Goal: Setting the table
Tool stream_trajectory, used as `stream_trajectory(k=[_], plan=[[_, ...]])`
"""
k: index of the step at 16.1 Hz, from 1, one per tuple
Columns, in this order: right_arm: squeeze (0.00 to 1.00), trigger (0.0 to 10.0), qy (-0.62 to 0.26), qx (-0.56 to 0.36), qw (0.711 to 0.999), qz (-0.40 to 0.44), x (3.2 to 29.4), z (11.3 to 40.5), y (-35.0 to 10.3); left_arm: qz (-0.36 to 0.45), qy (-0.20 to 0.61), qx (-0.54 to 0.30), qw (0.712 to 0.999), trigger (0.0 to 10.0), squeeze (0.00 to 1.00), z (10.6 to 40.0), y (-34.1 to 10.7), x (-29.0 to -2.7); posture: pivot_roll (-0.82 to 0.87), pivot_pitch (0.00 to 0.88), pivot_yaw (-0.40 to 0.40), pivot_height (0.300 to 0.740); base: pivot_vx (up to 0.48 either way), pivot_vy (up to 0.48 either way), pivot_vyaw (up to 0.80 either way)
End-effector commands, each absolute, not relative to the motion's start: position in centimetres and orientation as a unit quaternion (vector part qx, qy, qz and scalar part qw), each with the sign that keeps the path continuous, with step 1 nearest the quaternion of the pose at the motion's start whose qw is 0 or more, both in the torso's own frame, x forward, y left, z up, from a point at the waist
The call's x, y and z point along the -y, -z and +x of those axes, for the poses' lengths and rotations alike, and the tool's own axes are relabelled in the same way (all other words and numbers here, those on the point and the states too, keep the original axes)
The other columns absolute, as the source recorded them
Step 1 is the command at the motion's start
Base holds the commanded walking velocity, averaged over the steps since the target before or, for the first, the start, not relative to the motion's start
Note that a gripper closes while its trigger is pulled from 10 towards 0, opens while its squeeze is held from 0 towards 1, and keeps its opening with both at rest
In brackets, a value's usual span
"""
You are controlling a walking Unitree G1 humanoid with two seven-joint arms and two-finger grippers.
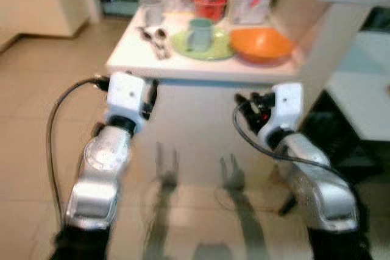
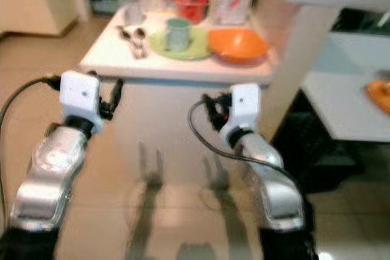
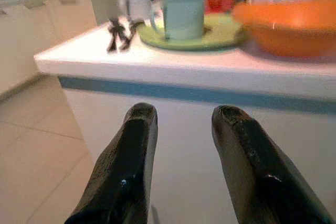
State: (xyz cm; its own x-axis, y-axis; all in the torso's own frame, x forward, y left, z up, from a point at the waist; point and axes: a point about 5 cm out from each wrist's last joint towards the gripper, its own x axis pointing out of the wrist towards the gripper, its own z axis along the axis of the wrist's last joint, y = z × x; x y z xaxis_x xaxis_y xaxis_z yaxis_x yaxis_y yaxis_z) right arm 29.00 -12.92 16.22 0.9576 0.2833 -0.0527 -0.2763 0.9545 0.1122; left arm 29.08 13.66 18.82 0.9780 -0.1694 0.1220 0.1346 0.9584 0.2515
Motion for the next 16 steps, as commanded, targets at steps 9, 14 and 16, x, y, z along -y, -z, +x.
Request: stream_trajectory(k=[9,14,16], plan=[[0.00,10.0,-0.134,-0.019,0.990,0.050,13.0,29.0,-16.7,0.174,0.087,0.083,0.977,10.0,0.00,29.0,-19.4,-13.4,0.02,0.000,-0.030,0.740,0.000,0.298,0.00],[0.00,10.0,-0.124,-0.010,0.991,0.045,13.4,29.3,-17.3,0.127,0.047,0.089,0.987,10.0,0.00,29.1,-19.7,-14.3,0.02,0.000,-0.028,0.740,0.000,-0.096,0.00],[0.00,10.0,-0.116,0.001,0.992,0.042,13.6,29.7,-17.8,0.127,0.051,0.085,0.987,10.0,0.00,29.2,-19.7,-14.3,0.02,0.000,-0.029,0.740,0.000,0.000,0.00]])
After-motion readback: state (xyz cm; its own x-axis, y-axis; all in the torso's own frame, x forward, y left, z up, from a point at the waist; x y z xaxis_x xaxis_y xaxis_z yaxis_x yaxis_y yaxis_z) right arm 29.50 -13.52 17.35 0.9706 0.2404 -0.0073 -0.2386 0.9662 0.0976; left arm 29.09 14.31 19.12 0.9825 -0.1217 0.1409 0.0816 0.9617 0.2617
